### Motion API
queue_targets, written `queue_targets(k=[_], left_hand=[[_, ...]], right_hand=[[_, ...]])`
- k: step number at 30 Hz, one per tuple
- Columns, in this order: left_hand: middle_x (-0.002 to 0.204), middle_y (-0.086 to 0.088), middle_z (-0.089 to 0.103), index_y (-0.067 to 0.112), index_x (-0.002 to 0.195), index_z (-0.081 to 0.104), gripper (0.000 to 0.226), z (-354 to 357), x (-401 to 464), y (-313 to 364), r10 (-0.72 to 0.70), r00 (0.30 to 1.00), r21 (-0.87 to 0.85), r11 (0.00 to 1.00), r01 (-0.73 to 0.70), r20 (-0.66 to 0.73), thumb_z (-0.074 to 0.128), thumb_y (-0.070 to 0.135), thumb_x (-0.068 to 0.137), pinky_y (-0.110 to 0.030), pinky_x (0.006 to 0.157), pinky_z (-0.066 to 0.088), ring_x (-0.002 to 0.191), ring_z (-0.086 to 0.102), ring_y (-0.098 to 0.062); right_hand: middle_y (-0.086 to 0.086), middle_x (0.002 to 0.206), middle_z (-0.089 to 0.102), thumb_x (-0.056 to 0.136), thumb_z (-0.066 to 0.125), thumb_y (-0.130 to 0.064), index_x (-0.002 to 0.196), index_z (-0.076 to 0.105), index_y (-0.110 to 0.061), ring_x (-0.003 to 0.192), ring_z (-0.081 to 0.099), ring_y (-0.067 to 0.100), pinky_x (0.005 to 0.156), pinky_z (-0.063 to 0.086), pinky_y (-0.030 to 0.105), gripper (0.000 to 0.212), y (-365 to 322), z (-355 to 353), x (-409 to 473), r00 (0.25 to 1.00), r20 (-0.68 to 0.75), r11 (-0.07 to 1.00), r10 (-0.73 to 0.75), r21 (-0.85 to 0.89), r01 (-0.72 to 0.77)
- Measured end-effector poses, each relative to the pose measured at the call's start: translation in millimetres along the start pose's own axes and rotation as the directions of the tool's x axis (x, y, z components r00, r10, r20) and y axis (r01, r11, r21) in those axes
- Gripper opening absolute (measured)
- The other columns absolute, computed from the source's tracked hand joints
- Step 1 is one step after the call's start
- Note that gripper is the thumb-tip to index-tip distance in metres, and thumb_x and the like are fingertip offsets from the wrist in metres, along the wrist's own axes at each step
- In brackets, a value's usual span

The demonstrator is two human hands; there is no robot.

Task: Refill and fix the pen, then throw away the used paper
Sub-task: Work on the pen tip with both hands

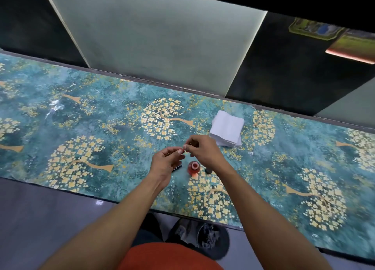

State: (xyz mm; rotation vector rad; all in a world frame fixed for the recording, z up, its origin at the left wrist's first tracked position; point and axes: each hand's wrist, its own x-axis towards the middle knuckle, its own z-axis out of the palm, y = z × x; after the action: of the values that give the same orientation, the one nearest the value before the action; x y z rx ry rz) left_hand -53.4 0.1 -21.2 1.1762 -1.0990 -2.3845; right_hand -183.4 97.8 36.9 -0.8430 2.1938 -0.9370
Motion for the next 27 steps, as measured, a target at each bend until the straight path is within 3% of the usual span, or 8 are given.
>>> queue_targets(k=[6,9,12,16,20,23,27], left_hand=[[0.092,-0.009,0.08,0.018,0.091,0.08,0.009,20.9,1.7,-3.9,0.103,0.983,0.266,0.954,-0.141,0.15,0.081,0.012,0.083,-0.022,0.068,0.053,0.081,0.074,-0.014],[0.093,-0.007,0.081,0.023,0.091,0.082,0.018,24.7,3.9,-8.5,0.136,0.961,0.355,0.909,-0.217,0.241,0.078,0.006,0.085,-0.023,0.078,0.058,0.09,0.076,-0.018],[0.091,-0.002,0.081,0.03,0.086,0.082,0.021,25.4,8.4,-14.6,0.157,0.955,0.467,0.845,-0.262,0.251,0.078,0.009,0.086,-0.032,0.086,0.06,0.093,0.076,-0.019],[0.087,0.005,0.077,0.034,0.082,0.079,0.017,25.2,11.9,-21.0,0.214,0.94,0.611,0.717,-0.337,0.266,0.081,0.017,0.084,-0.025,0.074,0.055,0.086,0.071,-0.008],[0.096,0.003,0.069,0.03,0.086,0.075,0.013,24.8,15.3,-28.6,0.25,0.92,0.71,0.585,-0.392,0.303,0.08,0.018,0.085,-0.02,0.075,0.049,0.093,0.063,-0.01],[0.098,0.002,0.066,0.025,0.089,0.077,0.01,23.2,19.9,-34.3,0.236,0.925,0.744,0.55,-0.379,0.297,0.08,0.016,0.084,-0.01,0.071,0.039,0.094,0.06,-0.007],[0.102,0.004,0.065,0.021,0.09,0.079,0.01,20.6,24.6,-38.9,0.224,0.934,0.761,0.543,-0.356,0.277,0.079,0.013,0.084,-0.015,0.075,0.038,0.096,0.06,-0.005]], right_hand=[[-0.003,0.072,0.072,0.092,0.074,-0.019,0.085,0.074,-0.016,0.069,0.07,0.013,0.066,0.054,0.032,0.007,15.0,-22.3,-8.9,0.998,-0.058,0.99,-0.006,-0.139,-0.002],[-0.004,0.074,0.071,0.091,0.073,-0.017,0.087,0.075,-0.016,0.071,0.066,0.014,0.066,0.052,0.032,0.005,21.8,-24.6,-13.1,0.997,-0.065,0.978,-0.031,-0.21,0.016],[-0.005,0.076,0.069,0.092,0.072,-0.018,0.088,0.074,-0.018,0.07,0.063,0.012,0.064,0.049,0.03,0.005,26.9,-22.9,-17.1,0.997,-0.068,0.964,-0.042,-0.266,0.023],[-0.002,0.079,0.072,0.093,0.069,-0.021,0.085,0.069,-0.021,0.073,0.064,0.018,0.064,0.053,0.036,0.008,31.2,-19.3,-22.7,0.996,-0.06,0.933,-0.061,-0.359,0.036],[0.001,0.084,0.073,0.094,0.067,-0.025,0.089,0.068,-0.021,0.077,0.066,0.023,0.066,0.055,0.04,0.007,33.5,-15.6,-25.9,0.997,-0.031,0.901,-0.064,-0.432,0.044],[0.002,0.085,0.073,0.095,0.066,-0.026,0.091,0.069,-0.02,0.079,0.066,0.025,0.067,0.054,0.039,0.008,35.9,-13.0,-26.9,0.996,-0.03,0.879,-0.087,-0.472,0.063],[0.003,0.091,0.072,0.093,0.066,-0.024,0.095,0.069,-0.021,0.084,0.065,0.026,0.07,0.053,0.04,0.005,40.8,-7.8,-28.9,0.996,-0.014,0.873,-0.085,-0.483,0.068]])
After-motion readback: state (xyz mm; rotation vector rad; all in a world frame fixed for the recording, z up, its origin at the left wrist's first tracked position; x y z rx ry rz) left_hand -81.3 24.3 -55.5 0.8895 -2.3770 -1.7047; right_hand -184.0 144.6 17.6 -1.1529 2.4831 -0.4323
